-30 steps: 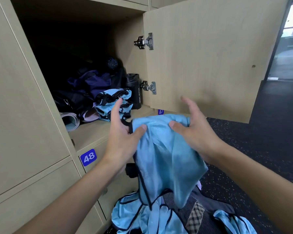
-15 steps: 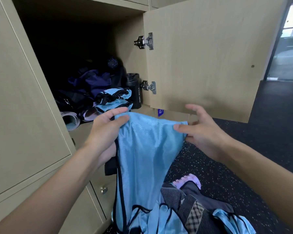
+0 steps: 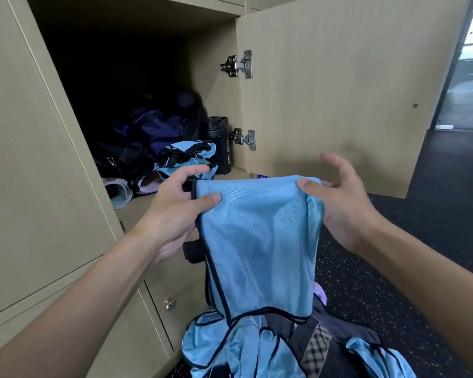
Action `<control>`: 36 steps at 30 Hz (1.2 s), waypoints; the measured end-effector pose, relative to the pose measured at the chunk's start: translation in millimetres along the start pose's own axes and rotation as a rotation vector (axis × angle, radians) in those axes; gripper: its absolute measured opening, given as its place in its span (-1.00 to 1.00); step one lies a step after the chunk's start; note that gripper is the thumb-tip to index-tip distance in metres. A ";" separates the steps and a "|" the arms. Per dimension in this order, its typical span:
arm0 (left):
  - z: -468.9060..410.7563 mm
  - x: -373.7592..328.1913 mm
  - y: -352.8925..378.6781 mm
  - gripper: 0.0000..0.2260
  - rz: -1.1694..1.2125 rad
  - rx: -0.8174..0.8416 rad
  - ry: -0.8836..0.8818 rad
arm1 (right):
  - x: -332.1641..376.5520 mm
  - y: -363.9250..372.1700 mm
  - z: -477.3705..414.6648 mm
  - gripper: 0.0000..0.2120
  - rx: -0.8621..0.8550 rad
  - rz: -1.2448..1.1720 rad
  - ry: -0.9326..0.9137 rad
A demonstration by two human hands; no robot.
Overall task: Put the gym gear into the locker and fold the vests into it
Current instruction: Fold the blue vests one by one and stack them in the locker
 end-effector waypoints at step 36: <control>-6.1 -11.5 -0.1 -0.61 -0.903 -0.096 0.339 | 20.6 4.5 5.4 -0.75 0.061 0.744 -0.240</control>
Point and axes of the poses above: each hand's wrist, its own z-axis away from the middle knuckle, its own y-axis out of the palm, x = y × z, the point moved 8 cm from there along -z, towards the middle knuckle, and after that the axes turned 4 degrees about z, right-handed, at the moved point
